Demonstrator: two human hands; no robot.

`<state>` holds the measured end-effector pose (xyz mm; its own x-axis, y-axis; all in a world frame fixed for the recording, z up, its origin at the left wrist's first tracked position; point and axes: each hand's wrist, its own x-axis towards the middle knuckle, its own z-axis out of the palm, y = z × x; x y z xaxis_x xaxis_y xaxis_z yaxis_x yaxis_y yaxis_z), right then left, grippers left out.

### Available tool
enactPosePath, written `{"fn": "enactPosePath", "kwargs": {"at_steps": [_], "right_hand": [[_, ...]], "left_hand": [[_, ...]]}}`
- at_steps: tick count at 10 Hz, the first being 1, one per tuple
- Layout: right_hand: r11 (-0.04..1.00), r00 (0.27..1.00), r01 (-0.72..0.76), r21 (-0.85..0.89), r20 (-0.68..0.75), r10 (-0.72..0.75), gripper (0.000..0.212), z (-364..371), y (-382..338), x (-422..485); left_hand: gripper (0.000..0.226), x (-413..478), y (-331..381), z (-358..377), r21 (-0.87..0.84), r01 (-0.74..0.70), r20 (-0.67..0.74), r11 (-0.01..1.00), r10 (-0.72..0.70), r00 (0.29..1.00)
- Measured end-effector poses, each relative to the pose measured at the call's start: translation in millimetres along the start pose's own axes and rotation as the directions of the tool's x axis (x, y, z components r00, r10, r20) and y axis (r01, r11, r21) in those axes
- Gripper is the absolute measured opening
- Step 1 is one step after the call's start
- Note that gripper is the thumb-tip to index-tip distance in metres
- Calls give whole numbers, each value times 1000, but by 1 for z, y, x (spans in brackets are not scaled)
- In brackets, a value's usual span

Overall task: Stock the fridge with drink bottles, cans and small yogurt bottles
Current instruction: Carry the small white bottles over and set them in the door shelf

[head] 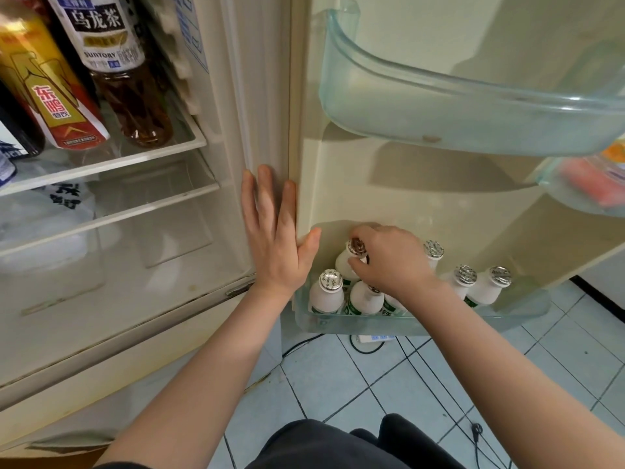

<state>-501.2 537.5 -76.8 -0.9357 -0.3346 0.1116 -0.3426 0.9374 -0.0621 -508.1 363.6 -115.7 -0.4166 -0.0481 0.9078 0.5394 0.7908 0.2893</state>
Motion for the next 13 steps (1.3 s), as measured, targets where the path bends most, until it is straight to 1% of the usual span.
{"fn": "enactPosePath", "kwargs": {"at_steps": [1, 2, 3, 4, 5, 6, 8, 9, 10, 11, 12, 13], "right_hand": [[1000, 999, 26, -14, -21, -26, 35, 1, -1, 0], [994, 997, 69, 86, 14, -71, 37, 0, 0, 3], [969, 986, 130, 209, 77, -149, 38, 0, 0, 4], [947, 978, 148, 287, 101, -184, 37, 0, -2, 6], [927, 968, 180, 328, 107, -226, 39, -1, -6, 11], [923, 960, 198, 330, 127, -252, 40, -1, -9, 14], [908, 971, 133, 398, 133, -201, 42, 2, -6, 11], [904, 975, 119, 411, 125, -185, 50, 2, -6, 8], [920, 986, 146, 364, 26, -166, 47, 2, -6, 2], [933, 991, 116, 342, -106, -84, 41, 0, -4, -13], [952, 984, 14, 307, -173, 42, 24, -5, 0, -31], [957, 968, -131, 258, -174, 179, 22, -7, 2, -47]], "left_hand": [[62, -1, -1, 0, 1, -4, -3, 1000, 4, 1000], [62, 0, 0, 1, 0, -1, -7, 1000, 1, 1000], [62, 0, 0, 0, 5, -2, -9, 1000, 2, 1000], [62, 0, 1, 0, 3, -4, -10, 1000, 4, 1000], [62, 0, 2, 0, 0, -4, -16, 1000, 4, 1000], [62, -1, 1, 0, -1, 0, -13, 1000, -1, 1000], [61, 0, 3, -1, 14, 9, -13, 1000, -9, 1000], [61, 0, 3, -1, 19, 16, -14, 1000, -16, 1000], [61, 0, 4, -2, 27, 13, -7, 1000, -13, 1000], [59, 1, 5, -2, 33, 31, 9, 999, -32, 999], [54, 1, 6, -1, 35, 57, 17, 998, -57, 998], [54, 0, 6, -1, 46, 64, 14, 997, -65, 998]]}}
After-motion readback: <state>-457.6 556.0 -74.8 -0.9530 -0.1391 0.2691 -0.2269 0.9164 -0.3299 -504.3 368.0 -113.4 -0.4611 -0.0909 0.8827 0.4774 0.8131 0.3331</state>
